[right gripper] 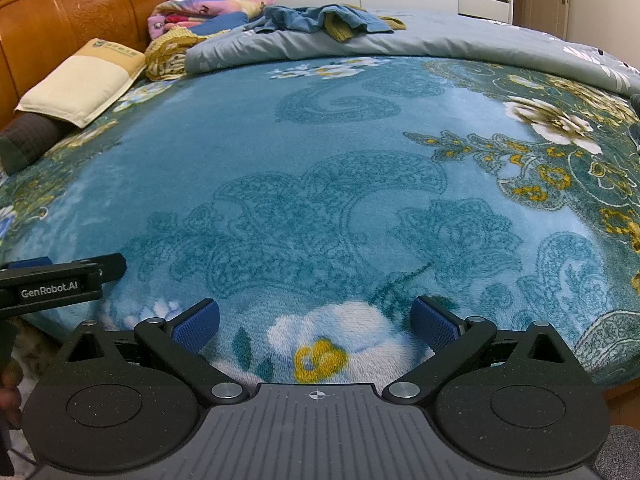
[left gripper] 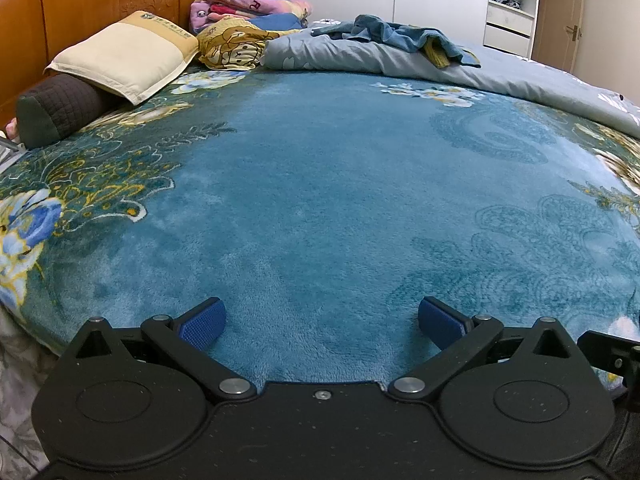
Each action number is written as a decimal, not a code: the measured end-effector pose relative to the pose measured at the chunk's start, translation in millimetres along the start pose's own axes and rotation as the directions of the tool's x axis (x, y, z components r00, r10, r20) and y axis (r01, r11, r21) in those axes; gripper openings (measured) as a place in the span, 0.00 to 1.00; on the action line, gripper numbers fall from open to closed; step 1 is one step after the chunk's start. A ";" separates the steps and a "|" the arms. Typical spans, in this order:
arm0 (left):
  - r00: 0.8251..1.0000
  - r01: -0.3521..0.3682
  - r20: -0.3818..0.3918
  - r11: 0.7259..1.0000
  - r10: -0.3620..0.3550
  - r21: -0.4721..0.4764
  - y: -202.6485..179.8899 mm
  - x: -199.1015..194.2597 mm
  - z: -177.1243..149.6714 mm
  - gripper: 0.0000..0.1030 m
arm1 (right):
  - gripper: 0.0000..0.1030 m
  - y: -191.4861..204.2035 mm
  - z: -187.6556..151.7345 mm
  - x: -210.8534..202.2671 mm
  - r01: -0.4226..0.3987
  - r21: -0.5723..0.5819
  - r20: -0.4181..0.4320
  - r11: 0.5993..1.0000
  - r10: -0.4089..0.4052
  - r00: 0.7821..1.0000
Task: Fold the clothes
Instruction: 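Move both grippers toward the blue sweatshirt near the pillows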
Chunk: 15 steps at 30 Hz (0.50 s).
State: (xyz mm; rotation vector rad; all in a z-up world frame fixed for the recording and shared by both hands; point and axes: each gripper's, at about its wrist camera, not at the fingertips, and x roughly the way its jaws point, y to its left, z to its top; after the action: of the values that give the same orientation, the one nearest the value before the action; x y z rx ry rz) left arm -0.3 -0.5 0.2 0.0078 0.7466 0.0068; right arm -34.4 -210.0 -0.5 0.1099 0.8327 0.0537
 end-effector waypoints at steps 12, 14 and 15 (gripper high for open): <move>0.971 0.031 0.237 0.999 -0.033 0.013 7.7 -15.6 28.3 0.99 | 1.00 -18.4 20.2 2.3 -0.020 0.037 0.033 0.999 0.019 0.999; 0.960 0.100 0.256 0.994 -0.110 0.050 11.4 -5.1 50.2 0.99 | 1.00 -28.2 33.1 5.2 -0.018 0.053 0.063 0.998 0.014 0.998; 0.957 0.143 0.244 0.988 -0.155 0.064 13.0 2.1 63.6 0.99 | 1.00 -34.6 42.7 7.0 -0.016 0.063 0.092 0.998 0.010 0.996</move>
State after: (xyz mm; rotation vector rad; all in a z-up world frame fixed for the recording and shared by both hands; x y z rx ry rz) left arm 44.4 12.3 45.6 -0.0041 0.4944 -0.1530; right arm 2.1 -246.9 18.7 0.1767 0.7425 0.0336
